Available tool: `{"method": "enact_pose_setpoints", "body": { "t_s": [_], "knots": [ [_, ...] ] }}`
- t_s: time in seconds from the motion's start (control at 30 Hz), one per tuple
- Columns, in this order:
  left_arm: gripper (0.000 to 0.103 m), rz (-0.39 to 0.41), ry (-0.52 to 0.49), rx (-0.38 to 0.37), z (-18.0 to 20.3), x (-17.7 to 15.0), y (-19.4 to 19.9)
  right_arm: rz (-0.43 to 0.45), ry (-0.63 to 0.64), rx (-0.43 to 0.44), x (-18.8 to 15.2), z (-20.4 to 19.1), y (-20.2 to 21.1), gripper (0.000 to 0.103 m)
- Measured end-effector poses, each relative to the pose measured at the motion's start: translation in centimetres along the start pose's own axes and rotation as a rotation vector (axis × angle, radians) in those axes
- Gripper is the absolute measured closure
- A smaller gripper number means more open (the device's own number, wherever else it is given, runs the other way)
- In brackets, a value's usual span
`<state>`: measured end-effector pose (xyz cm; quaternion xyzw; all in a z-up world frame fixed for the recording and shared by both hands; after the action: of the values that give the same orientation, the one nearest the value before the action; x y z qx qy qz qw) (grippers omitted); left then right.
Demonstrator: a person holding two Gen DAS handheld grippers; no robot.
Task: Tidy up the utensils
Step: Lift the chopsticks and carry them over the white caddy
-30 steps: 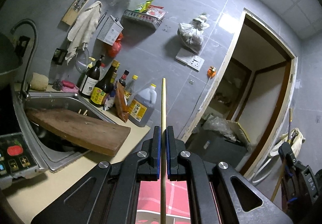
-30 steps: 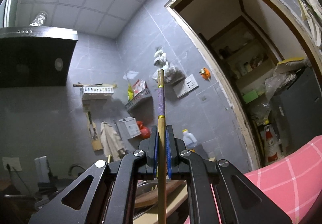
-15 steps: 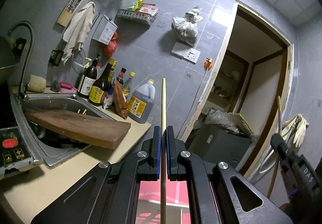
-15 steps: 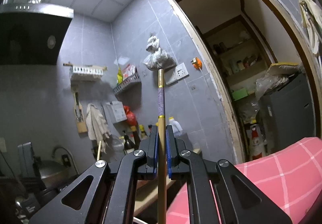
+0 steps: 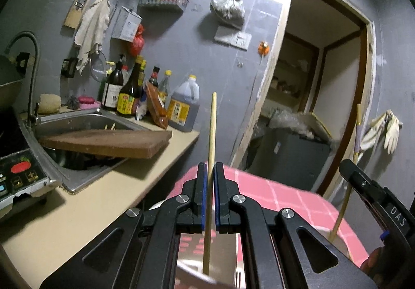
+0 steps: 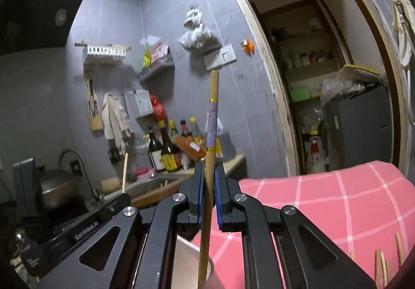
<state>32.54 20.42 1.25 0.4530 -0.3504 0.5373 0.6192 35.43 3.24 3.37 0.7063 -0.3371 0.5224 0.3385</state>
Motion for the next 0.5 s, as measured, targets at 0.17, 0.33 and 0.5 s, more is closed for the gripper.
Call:
{"method": "enact_pose_setpoints", "body": {
  "t_s": [0.17,0.33,0.5],
  "knots": [
    [0.1,-0.056,-0.006,-0.018,0.2,-1.1,0.2,-0.056,0.005,-0.005,-0.9,0.1,0.2,0.095],
    [0.099,-0.081,-0.013,-0.024,0.3,-1.5,0.9,-0.088,0.022,-0.015,-1.6,0.0,0.3,0.093],
    [0.086,-0.086,0.002,-0.027,0.2,-1.2,1.5,-0.104,0.012,-0.026,-1.8,0.5,0.7,0.077]
  ]
}}
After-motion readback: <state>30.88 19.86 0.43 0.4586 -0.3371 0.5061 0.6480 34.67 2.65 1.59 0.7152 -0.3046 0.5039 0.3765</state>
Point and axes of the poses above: each gripper's, at about its wrist camera, not at the fingertips, and y roughly against the way its jaws point, z to its right, x to its top, the point moved 7 cm from there along -y, roughly the way its jaws point, and after that the axes turned 6 degrees about -x, right-handed, at the moved point
